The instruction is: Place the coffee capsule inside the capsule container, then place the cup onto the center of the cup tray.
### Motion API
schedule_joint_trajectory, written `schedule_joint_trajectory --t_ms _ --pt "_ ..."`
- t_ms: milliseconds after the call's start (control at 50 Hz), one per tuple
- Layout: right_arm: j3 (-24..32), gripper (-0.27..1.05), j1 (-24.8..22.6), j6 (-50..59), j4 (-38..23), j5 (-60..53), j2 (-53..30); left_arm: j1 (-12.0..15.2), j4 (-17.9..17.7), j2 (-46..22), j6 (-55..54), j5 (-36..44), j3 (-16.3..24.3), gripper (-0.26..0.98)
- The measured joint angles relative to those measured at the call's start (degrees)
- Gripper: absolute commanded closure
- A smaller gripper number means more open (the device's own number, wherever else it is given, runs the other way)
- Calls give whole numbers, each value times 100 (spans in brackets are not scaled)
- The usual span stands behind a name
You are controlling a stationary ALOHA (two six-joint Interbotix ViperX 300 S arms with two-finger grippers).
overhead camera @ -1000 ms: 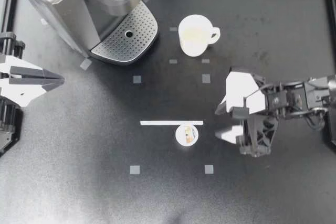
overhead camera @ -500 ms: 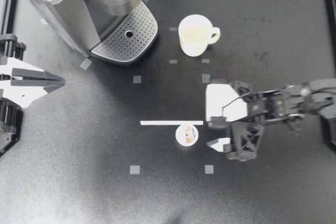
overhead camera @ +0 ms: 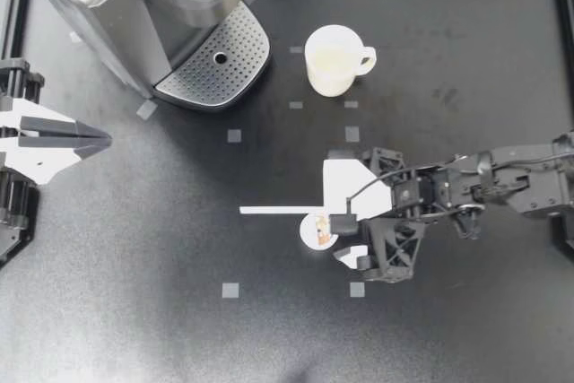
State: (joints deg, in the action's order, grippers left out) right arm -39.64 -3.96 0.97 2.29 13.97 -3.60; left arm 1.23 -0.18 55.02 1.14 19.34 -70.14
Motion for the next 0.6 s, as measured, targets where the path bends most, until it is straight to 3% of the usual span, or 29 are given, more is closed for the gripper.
schedule_joint_trajectory --t_ms 600 --pt "343 -23 -9 -9 -211 97 -343 0 0 0 0 -18 -18 61"
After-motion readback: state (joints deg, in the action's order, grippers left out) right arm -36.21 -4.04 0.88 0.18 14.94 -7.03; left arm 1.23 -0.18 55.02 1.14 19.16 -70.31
